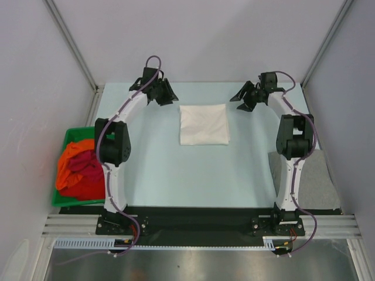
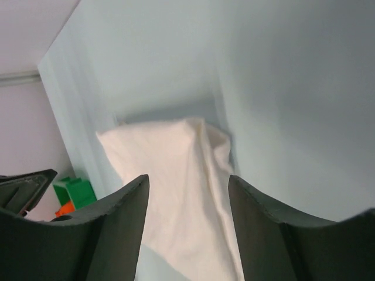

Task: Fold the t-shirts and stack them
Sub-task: Fold the tshirt

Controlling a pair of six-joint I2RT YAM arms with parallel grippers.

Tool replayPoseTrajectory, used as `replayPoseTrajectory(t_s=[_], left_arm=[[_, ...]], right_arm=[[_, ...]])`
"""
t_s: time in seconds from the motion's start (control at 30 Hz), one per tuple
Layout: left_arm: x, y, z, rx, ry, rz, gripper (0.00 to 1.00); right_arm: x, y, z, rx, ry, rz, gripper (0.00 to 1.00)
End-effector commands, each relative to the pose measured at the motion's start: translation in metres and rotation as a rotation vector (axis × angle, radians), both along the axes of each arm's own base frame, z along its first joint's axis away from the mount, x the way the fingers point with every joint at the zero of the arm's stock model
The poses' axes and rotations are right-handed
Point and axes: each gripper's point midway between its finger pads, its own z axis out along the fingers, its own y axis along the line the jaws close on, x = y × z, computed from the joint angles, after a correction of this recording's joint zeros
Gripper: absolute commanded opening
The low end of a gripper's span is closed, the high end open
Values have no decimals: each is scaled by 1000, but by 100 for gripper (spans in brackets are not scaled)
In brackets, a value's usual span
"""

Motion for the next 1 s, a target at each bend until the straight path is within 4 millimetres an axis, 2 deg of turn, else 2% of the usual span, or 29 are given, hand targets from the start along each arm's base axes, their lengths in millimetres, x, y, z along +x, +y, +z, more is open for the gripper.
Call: replayPoseTrajectory(t_s=[0.0,0.03,0.1,0.13,0.17,0.2,0.23,0.27,0.3,0.33,0.37,0.4,0.43,0.47,0.5,0.53,0.57,0.6,0.63,0.67,0.7,0.73,0.77,0.8,0.83,0.87,0.9,0.93,0.97], left_arm=[[-29,-39,55,-121,-127,-156,40],[-44,-49,37,-159,-87,-198,39],[-49,-74,40,-243,-133,-248,38],[-55,-79,28,-274,-108,-253,38],[-59,-89,27,-351,-80,-266,37],[-51,-94,21,-382,-107,-273,36],[-49,-97,14,-398,-95,-271,36],[-47,-101,8,-424,-85,-273,35],[-40,-103,8,-440,-112,-274,35],[-31,-103,-9,-446,-94,-256,35],[-23,-100,-15,-462,-83,-226,34],[-14,-97,-22,-470,-90,-210,33],[0,-89,-35,-467,-79,-171,31],[8,-83,-46,-458,-66,-132,31],[14,-79,-54,-462,-56,-114,31],[27,-70,-66,-460,-49,-92,31],[30,-63,-77,-444,-13,-66,31],[36,-58,-81,-434,-7,-54,31],[47,-50,-86,-425,-17,-49,31],[48,-46,-91,-413,11,-43,31],[61,-45,-74,-404,-20,-58,31],[65,-43,-74,-353,-33,-93,31],[55,-40,-95,-310,63,-96,31],[63,-42,-70,-307,15,-131,30],[59,-43,-68,-293,18,-152,30],[57,-41,-34,-295,-29,-162,30],[47,-38,-36,-278,-17,-169,31],[43,-36,-20,-258,-41,-162,31],[39,-34,-9,-246,-56,-159,32]], right_arm=[[-27,46,60,104,-165,144,62],[-32,56,53,127,-192,165,61],[-36,77,58,177,-222,208,57],[-38,85,53,197,-215,221,55],[-39,92,47,227,-197,226,52],[-40,101,42,251,-183,232,50],[-32,106,46,282,-238,240,46],[-31,112,42,309,-232,240,37],[-28,115,21,362,-163,212,32],[-22,123,24,394,-213,226,28],[-14,125,23,412,-221,218,25],[-8,127,3,418,-195,198,24],[5,126,3,417,-213,184,24],[10,125,-8,417,-194,170,24],[14,123,-34,424,-145,145,23],[21,114,-41,425,-141,120,22],[31,107,-41,423,-156,98,22],[34,100,-56,413,-136,77,22],[41,88,-61,408,-125,50,22],[45,83,-66,408,-113,41,22],[53,80,-59,416,-119,46,22],[55,76,-70,414,-103,49,22],[54,69,-71,412,-67,51,22],[62,67,-54,411,-105,69,23],[63,63,-40,391,-146,101,24],[61,53,-37,368,-118,90,24],[61,47,-25,341,-123,93,24],[60,41,-12,326,-139,97,25],[59,34,21,300,-198,110,26]])
